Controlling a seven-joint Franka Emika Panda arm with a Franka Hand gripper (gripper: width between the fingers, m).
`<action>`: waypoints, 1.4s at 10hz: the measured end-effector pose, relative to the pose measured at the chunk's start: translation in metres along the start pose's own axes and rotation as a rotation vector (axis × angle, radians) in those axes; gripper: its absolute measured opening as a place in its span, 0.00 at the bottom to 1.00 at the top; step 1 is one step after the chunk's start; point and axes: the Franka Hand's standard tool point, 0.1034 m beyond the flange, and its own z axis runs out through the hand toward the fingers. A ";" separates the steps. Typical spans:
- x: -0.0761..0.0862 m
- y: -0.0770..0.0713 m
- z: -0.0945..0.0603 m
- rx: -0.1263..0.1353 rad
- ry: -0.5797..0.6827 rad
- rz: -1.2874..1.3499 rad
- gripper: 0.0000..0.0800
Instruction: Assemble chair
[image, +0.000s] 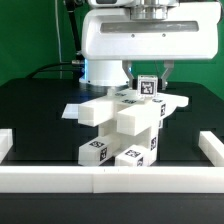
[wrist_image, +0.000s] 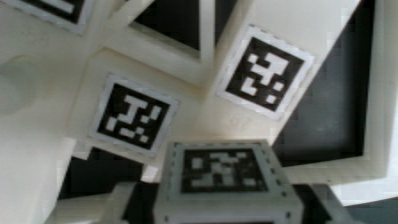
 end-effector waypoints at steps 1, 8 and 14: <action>0.001 -0.001 0.000 -0.001 0.004 0.000 0.35; -0.003 -0.004 0.006 -0.006 0.002 0.010 0.35; 0.003 0.002 0.007 -0.016 0.045 -0.005 0.35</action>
Offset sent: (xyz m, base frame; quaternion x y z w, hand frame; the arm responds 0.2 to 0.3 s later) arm 0.0060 0.0072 -0.0058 0.0202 -0.0112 -0.0207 0.9995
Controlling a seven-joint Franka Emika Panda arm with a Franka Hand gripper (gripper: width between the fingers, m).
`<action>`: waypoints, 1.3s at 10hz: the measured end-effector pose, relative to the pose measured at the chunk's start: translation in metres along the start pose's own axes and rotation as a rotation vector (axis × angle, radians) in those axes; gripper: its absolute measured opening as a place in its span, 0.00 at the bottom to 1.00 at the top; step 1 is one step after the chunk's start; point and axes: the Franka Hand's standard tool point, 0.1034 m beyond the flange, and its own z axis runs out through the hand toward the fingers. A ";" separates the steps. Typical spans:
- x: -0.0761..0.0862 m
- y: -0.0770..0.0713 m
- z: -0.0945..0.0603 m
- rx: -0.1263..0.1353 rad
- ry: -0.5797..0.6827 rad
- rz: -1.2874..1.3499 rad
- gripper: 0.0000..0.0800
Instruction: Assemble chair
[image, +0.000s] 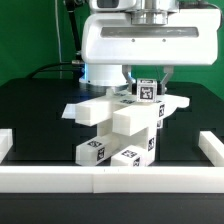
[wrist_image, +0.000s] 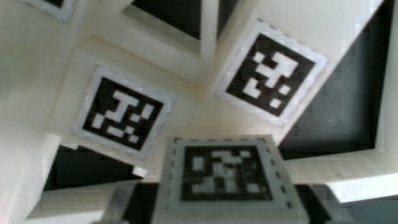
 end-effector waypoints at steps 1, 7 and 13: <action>0.000 0.000 0.000 0.000 0.000 0.000 0.35; 0.000 0.000 0.000 0.000 0.000 0.016 0.35; 0.000 0.000 0.000 0.001 0.000 0.253 0.35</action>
Offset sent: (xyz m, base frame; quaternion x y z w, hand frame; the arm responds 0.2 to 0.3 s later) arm 0.0000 0.0000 0.0000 0.0000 0.0000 0.0000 1.0000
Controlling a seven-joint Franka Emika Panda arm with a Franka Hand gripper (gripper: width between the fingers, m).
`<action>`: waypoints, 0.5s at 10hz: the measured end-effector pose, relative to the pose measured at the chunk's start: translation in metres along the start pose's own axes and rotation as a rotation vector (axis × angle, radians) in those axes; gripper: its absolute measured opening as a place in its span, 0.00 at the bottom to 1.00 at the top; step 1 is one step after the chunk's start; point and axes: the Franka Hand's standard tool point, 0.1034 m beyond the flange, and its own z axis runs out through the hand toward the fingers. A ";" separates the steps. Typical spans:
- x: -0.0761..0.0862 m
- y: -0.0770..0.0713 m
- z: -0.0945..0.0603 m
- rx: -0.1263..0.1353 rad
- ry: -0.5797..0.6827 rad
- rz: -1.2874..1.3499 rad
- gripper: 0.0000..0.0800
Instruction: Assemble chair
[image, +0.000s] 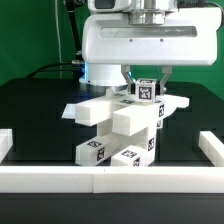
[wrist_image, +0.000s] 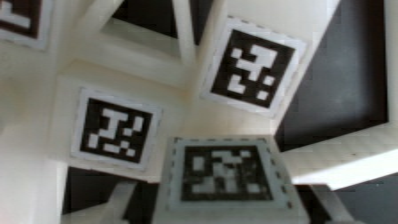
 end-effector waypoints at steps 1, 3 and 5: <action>0.000 0.000 0.000 0.000 0.000 0.078 0.35; 0.000 0.000 0.000 0.001 0.000 0.185 0.35; -0.001 -0.001 0.000 0.002 -0.001 0.324 0.35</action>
Offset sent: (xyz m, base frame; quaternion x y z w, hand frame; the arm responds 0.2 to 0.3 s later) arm 0.0000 0.0000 0.0000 0.0000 0.0000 0.1938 0.9810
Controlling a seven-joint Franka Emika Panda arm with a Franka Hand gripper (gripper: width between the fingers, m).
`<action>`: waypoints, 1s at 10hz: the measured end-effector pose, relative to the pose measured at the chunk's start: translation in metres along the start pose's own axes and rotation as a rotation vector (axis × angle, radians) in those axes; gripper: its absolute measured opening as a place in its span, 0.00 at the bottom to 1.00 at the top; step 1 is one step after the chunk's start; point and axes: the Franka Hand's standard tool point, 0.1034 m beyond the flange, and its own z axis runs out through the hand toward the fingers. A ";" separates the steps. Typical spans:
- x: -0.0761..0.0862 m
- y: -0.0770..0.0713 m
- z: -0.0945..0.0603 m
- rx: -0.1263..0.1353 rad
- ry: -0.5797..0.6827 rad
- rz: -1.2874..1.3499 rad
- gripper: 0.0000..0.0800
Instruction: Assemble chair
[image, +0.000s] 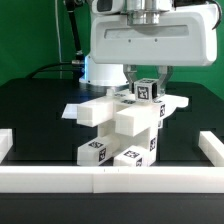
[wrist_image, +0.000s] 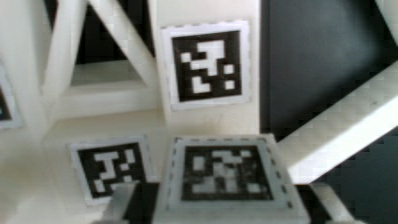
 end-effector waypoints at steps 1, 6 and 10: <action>0.000 0.000 0.000 0.000 0.000 0.036 0.35; -0.002 -0.002 0.000 0.003 -0.004 0.365 0.35; -0.002 -0.002 0.000 0.003 -0.004 0.349 0.57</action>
Offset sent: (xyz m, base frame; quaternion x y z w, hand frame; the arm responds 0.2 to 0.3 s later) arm 0.0000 0.0000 0.0000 0.0000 0.0000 0.1938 0.9810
